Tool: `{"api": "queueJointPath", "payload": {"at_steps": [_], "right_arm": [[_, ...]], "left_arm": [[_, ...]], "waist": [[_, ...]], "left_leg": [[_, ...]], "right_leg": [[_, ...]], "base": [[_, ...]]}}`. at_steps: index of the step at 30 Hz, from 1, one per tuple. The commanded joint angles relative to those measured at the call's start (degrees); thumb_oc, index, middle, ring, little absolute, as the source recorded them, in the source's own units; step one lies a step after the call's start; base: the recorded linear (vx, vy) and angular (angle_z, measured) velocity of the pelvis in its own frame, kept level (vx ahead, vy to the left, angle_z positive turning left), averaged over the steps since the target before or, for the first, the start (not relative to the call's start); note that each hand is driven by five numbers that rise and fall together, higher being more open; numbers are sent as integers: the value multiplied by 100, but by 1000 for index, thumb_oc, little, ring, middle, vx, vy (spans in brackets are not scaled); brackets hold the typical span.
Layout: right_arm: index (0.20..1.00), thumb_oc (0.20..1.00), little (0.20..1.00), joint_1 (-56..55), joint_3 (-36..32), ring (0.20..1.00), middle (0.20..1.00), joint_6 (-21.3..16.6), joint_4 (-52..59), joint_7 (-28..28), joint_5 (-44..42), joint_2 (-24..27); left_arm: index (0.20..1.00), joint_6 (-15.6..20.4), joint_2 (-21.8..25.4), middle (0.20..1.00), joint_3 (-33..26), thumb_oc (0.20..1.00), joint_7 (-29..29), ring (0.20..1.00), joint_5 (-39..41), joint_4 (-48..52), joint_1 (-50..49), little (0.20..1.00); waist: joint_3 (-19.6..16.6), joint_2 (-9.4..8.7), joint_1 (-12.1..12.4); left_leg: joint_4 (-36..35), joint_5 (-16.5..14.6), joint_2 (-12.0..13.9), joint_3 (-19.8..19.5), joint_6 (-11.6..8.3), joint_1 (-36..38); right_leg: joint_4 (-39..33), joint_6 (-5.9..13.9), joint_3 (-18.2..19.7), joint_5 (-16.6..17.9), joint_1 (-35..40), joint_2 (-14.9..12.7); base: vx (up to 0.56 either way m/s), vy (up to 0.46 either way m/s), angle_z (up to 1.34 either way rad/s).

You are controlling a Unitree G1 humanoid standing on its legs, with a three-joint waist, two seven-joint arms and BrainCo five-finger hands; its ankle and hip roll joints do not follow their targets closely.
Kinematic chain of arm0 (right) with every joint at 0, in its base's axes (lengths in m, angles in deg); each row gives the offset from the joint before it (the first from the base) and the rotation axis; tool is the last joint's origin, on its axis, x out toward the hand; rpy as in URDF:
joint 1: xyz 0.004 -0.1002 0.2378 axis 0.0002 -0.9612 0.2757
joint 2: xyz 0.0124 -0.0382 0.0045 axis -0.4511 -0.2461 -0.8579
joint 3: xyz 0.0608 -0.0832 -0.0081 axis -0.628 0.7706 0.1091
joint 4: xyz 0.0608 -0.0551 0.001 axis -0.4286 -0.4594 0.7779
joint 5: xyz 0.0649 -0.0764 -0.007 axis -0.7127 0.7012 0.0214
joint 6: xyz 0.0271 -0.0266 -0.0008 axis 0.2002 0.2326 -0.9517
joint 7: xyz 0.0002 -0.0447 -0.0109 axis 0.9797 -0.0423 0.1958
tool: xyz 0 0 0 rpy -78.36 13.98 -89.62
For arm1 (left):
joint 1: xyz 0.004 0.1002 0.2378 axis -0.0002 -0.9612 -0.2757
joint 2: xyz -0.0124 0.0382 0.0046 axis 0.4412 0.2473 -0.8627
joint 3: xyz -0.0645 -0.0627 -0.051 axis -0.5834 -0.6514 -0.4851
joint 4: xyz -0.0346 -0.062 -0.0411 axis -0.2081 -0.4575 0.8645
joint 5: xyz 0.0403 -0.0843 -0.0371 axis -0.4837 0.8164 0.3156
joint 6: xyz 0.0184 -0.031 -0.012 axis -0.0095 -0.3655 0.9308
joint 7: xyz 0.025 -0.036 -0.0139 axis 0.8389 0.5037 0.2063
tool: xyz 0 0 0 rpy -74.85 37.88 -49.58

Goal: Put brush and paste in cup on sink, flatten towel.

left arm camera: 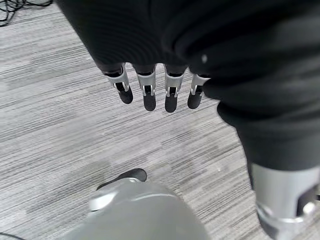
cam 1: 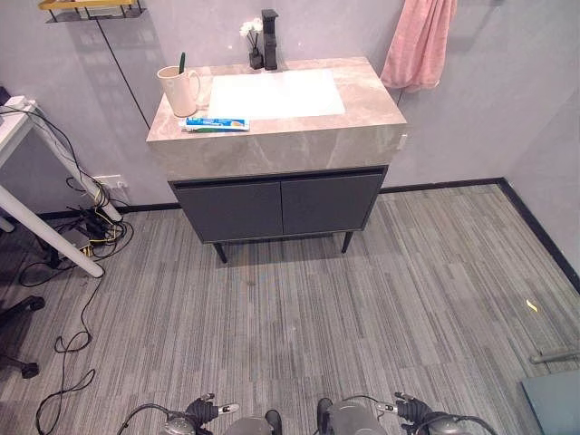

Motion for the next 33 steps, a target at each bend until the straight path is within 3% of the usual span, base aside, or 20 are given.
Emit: {"api": "queueJointPath", "payload": {"at_steps": [1,7,12,14,16,17,18,20,22,25,28,30,33], "right_arm": [[1000,1000,1000,117,-49,1000,1000,-92,-101,28,-205,74],[1000,1000,1000,68,-75,1000,1000,-82,-166,-3,-153,74],[1000,1000,1000,-92,-233,1000,1000,-57,-293,-16,-229,98],[1000,1000,1000,-143,-273,1000,1000,-41,-336,-16,-251,78],[1000,1000,1000,-163,-266,1000,1000,-18,-448,10,-190,109],[1000,1000,1000,-156,-231,1000,1000,7,-525,8,-73,103],[1000,1000,1000,-131,-124,1000,1000,18,-555,-38,244,151],[1000,1000,1000,-123,-97,1000,1000,23,-550,-26,323,183],[1000,1000,1000,-51,-74,1000,1000,94,-614,-41,487,244],[1000,1000,1000,71,1,1000,1000,188,-756,-60,789,297],[1000,1000,1000,36,19,1000,1000,195,-734,-32,842,306],[1000,1000,1000,-37,65,1000,1000,179,-687,-23,820,312],[1000,1000,1000,-87,127,1000,1000,161,-665,-59,779,323]], "left_arm": [[1000,153,104,1000,10,1000,94,1000,-147,-64,15,1000],[1000,218,153,1000,38,1000,141,1000,-138,1,45,1000],[1000,204,313,1000,18,1000,147,1000,-158,10,116,1000],[1000,178,370,1000,7,1000,153,1000,-204,-16,147,1000],[1000,173,413,1000,-10,1000,146,1000,-210,30,188,1000],[1000,170,479,1000,-86,1000,150,1000,-141,53,221,1000],[1000,180,558,1000,-206,1000,156,1000,-58,106,251,1000],[1000,181,590,1000,-239,1000,157,1000,-58,111,282,1000],[1000,174,653,1000,-239,1000,151,1000,-60,114,411,1000],[1000,167,665,1000,-185,1000,108,1000,-91,214,460,1000],[1000,164,584,1000,-183,1000,69,1000,-103,340,393,1000],[1000,176,513,1000,-120,1000,71,1000,-141,365,380,1000],[1000,158,385,1000,-58,1000,86,1000,-92,336,399,1000]], "waist": [[-170,-7,18],[-206,-41,33],[-161,-91,-70],[-116,-97,-87],[-135,-106,-137],[-137,-122,-99],[-125,-158,-31],[-91,-155,-71],[18,-196,-187],[76,-221,-229],[61,-202,-285],[-62,-213,-347],[-192,-143,-385]], "left_leg": [[78,83,-132,294,70,-7],[-507,309,-228,274,164,244],[-937,464,-350,122,315,518],[-936,436,-347,101,342,559],[-916,369,-379,13,370,577],[-899,325,-393,24,381,572],[-909,238,-445,93,377,566],[-889,181,-473,36,364,588],[-830,24,-573,-79,310,690],[-806,-99,-581,-115,259,882],[-855,-136,-504,-230,189,1145],[-824,-184,-398,-397,101,1312],[-523,41,-150,-587,-133,1354]], "right_leg": [[-693,680,390,916,477,-599],[-683,797,447,1246,461,-655],[89,699,557,1700,196,-745],[320,651,512,1621,96,-667],[270,591,647,1364,-5,-312],[157,555,532,1247,-77,-263],[-305,577,169,1345,-229,-419],[-529,608,171,1454,-351,-421],[-1172,755,452,1877,-648,-400],[-1660,812,276,2267,-813,-520],[-1734,791,69,2364,-783,-470],[-1704,685,238,2294,-672,-289],[-1537,468,249,2031,-527,65]], "base": [[36,90,-7],[38,105,-10],[39,121,9],[58,120,9],[100,64,8],[140,41,1],[149,16,3],[148,-12,-6],[247,-35,13],[260,-72,28],[299,-116,26],[344,-192,29],[367,-252,18]]}}
